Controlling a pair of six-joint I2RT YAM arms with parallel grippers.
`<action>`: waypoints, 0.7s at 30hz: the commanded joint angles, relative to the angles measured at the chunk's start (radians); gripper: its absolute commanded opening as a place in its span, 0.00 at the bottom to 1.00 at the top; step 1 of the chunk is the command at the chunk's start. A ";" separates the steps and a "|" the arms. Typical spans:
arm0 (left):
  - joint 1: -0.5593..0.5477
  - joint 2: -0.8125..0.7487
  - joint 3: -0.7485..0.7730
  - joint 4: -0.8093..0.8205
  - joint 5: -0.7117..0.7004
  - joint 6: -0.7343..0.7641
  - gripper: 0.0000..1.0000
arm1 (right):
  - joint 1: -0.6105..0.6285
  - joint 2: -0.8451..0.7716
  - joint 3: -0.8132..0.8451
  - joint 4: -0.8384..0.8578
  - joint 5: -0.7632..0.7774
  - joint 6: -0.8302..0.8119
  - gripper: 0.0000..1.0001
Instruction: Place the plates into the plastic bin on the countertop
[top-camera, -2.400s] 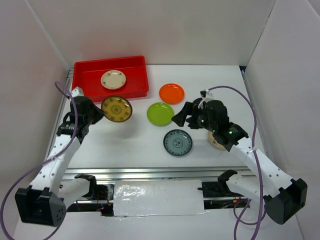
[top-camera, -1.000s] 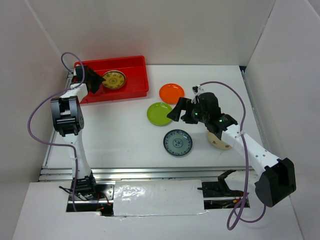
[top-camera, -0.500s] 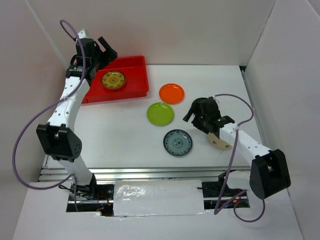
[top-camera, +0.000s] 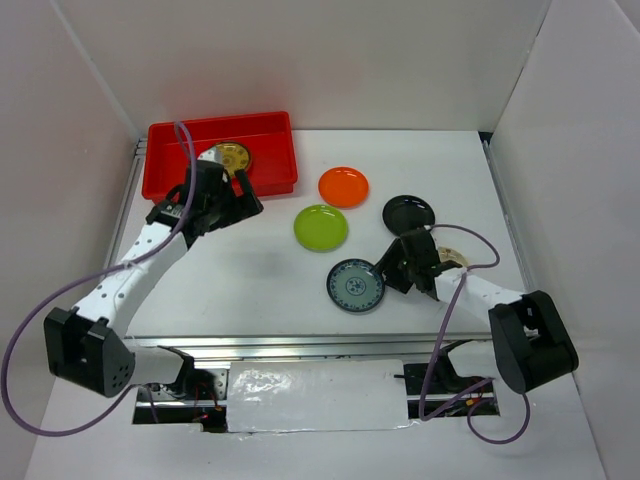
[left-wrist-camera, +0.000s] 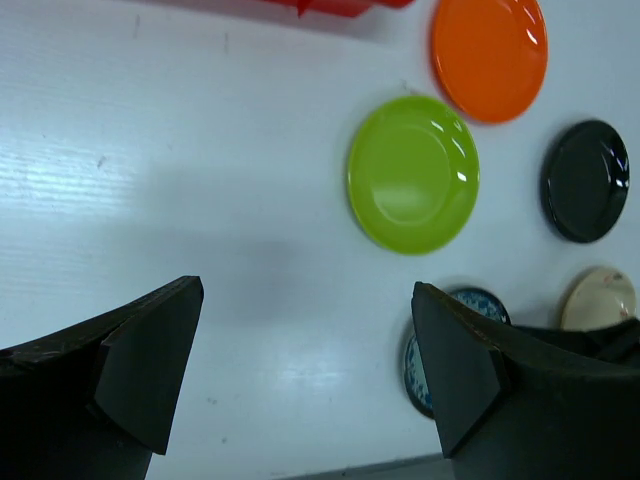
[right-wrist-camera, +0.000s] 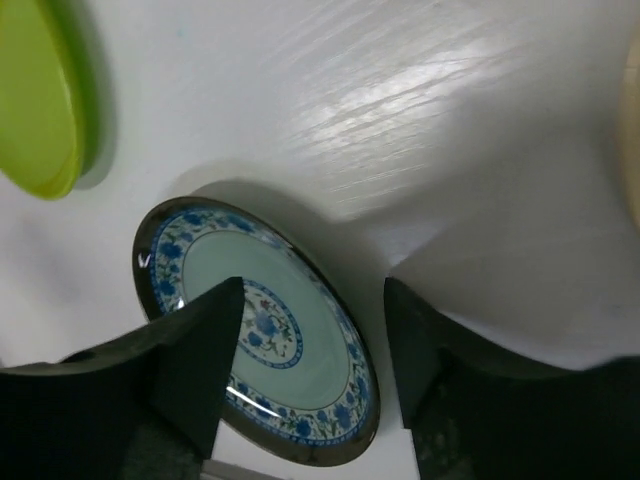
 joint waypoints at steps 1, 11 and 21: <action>-0.038 -0.117 -0.044 0.022 -0.019 0.021 0.99 | 0.005 0.049 -0.077 0.059 -0.057 0.011 0.60; -0.058 -0.188 -0.251 0.086 0.075 0.015 0.99 | 0.074 -0.037 -0.140 0.075 -0.024 0.040 0.10; -0.072 -0.190 -0.498 0.367 0.353 -0.049 0.99 | 0.215 -0.302 -0.115 0.001 0.059 0.056 0.00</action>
